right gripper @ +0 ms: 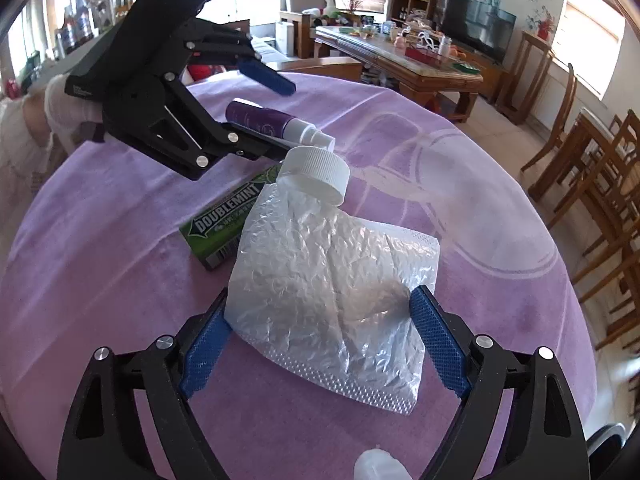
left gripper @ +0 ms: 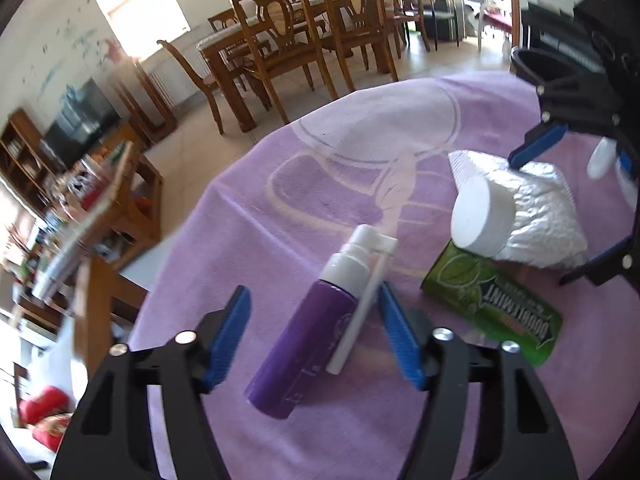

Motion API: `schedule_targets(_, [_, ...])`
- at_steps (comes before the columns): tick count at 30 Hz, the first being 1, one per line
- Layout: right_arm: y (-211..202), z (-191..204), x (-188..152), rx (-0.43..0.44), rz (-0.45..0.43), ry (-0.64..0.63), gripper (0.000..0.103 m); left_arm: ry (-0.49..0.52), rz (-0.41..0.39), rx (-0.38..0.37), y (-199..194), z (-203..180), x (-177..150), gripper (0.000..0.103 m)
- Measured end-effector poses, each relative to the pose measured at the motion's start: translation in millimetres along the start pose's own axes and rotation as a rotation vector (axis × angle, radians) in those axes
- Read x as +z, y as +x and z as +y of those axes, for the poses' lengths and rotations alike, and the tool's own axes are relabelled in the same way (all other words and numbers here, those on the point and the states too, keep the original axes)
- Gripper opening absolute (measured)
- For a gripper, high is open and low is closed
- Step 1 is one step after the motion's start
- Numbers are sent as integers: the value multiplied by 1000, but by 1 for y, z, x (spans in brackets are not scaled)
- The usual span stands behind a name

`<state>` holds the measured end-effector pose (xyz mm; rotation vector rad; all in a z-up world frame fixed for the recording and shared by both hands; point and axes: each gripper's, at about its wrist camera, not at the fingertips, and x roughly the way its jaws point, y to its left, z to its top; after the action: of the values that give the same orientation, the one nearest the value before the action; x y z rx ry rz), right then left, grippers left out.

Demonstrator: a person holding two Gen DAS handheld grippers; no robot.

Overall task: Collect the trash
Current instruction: 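Move the left tool to the purple tube while the right tool reaches the tissue pack, then grasp the purple spray bottle with the left tool while the right tool grasps the white tissue pack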

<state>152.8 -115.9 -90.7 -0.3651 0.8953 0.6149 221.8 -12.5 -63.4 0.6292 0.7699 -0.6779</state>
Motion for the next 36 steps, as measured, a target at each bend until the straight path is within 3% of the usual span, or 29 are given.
schedule_targets(3, [-5, 0, 0, 5, -14, 5, 75, -57, -9, -38, -1, 1, -3, 45])
schedule_targets(6, [-12, 3, -2, 6, -29, 11, 64, -116, -4, -30, -6, -1, -8, 33])
schedule_targets(10, [-24, 5, -7, 12, -45, 34, 56, -192, 11, -8, -15, -8, -16, 31])
schedule_targets(14, [-43, 4, -17, 57, -83, 85, 54, -253, -2, -1, -30, -12, -24, 31])
schedule_targets(18, [-71, 7, -29, 114, -159, 149, 54, -326, -74, 14, -63, -22, -31, 31])
schedule_targets(20, [-88, 6, -35, 145, -207, 186, 54, -354, -117, 23, -80, -33, -29, 19])
schedule_targets(22, [-105, 7, -42, 149, -246, 206, 54, -382, -155, 26, -97, -47, -26, 19])
schedule_targets(26, [-127, 12, -54, 160, -292, 237, 54, -419, -155, 48, -111, -65, -14, 16])
schedule_targets(33, [-155, 11, -83, 170, -321, 265, 54, -534, -21, 121, -83, -61, -36, 21])
schedule_targets(35, [-157, 10, -89, 174, -325, 277, 54, -549, 9, 110, -74, -63, -38, 38])
schedule_targets(36, [-158, 9, -92, 176, -328, 285, 54, -544, 14, 111, -72, -66, -38, 56])
